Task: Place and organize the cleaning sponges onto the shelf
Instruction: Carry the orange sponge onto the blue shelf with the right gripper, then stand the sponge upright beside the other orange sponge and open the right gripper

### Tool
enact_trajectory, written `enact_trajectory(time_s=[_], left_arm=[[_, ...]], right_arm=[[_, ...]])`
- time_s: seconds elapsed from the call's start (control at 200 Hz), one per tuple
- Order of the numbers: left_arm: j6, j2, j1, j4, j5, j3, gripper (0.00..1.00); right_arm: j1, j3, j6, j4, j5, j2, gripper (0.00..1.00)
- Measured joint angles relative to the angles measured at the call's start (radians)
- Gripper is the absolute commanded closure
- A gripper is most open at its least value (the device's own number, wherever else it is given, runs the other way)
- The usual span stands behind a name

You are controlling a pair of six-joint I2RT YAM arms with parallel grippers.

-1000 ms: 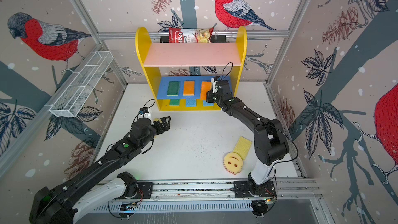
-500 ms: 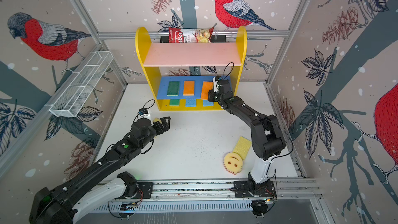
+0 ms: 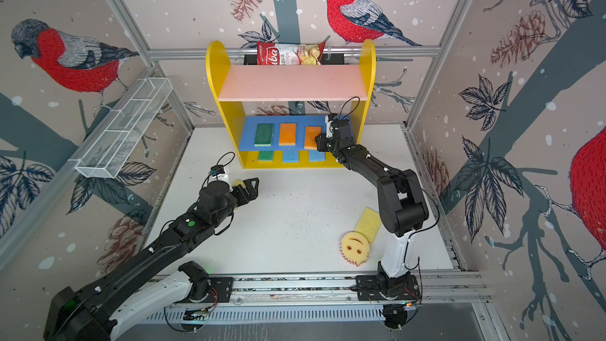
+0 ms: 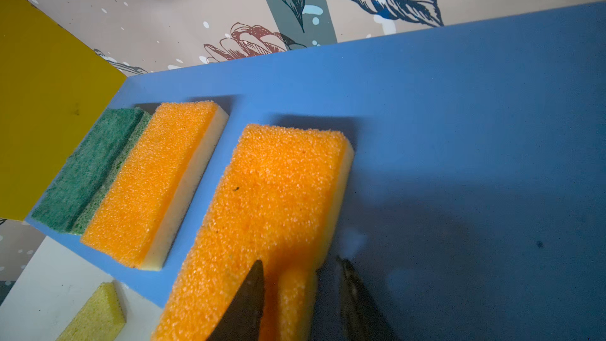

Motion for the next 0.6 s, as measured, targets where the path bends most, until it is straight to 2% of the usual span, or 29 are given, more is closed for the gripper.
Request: enact_trajectory(time_s=[0.39,0.6], left_arm=[[-0.007,0.003,0.000,0.001,0.002,-0.006,0.02],[-0.008,-0.015,0.000,0.001,0.003,-0.011,0.02]], right_arm=[[-0.001,0.026,0.003,-0.015,-0.001,-0.047,0.47],[-0.003,-0.046,0.034,0.003,-0.013,-0.147,0.44]])
